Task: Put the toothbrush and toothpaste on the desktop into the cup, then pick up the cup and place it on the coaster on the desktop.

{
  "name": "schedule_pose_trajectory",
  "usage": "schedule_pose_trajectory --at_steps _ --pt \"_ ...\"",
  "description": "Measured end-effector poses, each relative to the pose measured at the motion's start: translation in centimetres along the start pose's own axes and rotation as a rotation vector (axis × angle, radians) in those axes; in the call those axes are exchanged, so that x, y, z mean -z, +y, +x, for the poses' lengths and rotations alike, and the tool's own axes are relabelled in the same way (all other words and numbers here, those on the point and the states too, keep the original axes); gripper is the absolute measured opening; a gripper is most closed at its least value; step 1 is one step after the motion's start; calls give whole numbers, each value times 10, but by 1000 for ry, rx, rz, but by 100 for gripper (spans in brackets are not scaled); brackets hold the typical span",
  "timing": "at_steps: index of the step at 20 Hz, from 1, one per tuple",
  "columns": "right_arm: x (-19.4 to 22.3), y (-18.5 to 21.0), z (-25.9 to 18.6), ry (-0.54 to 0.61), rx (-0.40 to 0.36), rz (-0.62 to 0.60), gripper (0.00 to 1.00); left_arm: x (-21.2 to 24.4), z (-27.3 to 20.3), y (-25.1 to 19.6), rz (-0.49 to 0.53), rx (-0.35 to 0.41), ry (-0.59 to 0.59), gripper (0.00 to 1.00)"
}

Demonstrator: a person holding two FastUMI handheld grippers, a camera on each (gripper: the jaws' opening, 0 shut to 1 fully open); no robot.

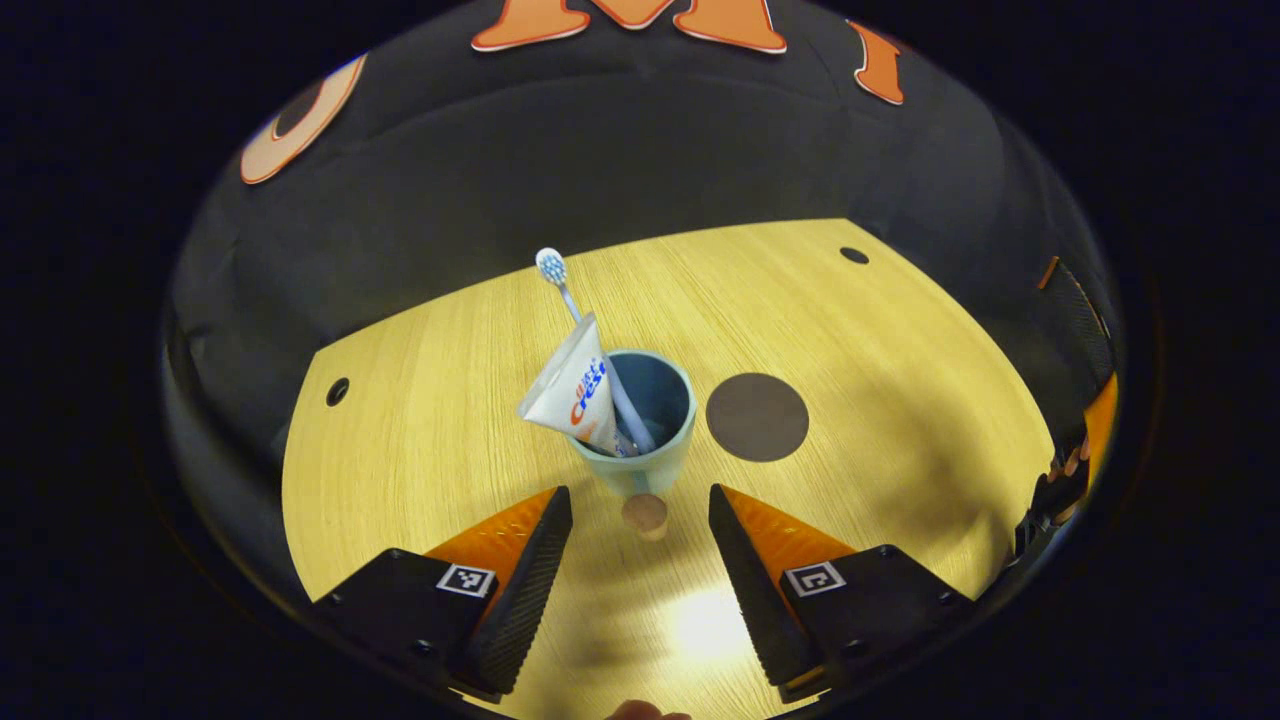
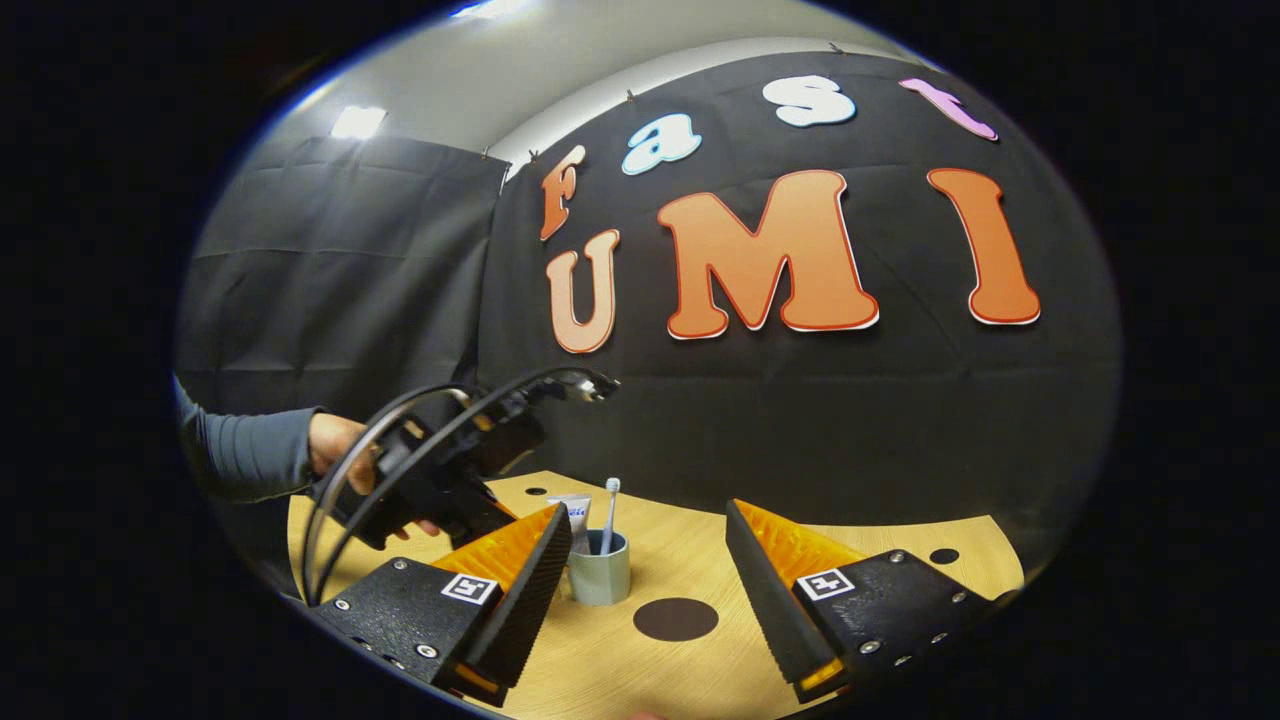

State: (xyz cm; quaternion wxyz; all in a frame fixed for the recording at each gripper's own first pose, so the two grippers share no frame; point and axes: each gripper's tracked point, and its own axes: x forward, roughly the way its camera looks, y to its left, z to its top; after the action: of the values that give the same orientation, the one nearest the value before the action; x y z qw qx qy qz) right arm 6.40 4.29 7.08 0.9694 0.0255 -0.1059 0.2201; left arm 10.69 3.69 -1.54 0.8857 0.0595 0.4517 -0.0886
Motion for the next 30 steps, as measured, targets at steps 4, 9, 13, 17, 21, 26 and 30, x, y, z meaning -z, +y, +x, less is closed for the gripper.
schedule_pose_trajectory --at_steps 4,9,13,17,21,26,30 --pt "3 -7 -14 6 8 -18 94 2 12 -1 21 -24 119 90" --pt "10 -27 -22 16 46 15 96 -3 21 -2 54 -30 200 90" --pt "18 -36 -30 18 62 54 100 4 35 12 57 -93 236 63" --pt "25 -40 -29 29 72 90 96 -4 31 1 30 -74 223 39" --pt "28 -40 -28 41 84 92 96 -17 38 1 -19 -83 177 29" --pt "26 -47 -30 40 115 72 100 -36 35 -3 -51 -84 138 29" --pt "27 -53 -33 44 152 68 96 -42 11 -14 -47 -67 113 29"
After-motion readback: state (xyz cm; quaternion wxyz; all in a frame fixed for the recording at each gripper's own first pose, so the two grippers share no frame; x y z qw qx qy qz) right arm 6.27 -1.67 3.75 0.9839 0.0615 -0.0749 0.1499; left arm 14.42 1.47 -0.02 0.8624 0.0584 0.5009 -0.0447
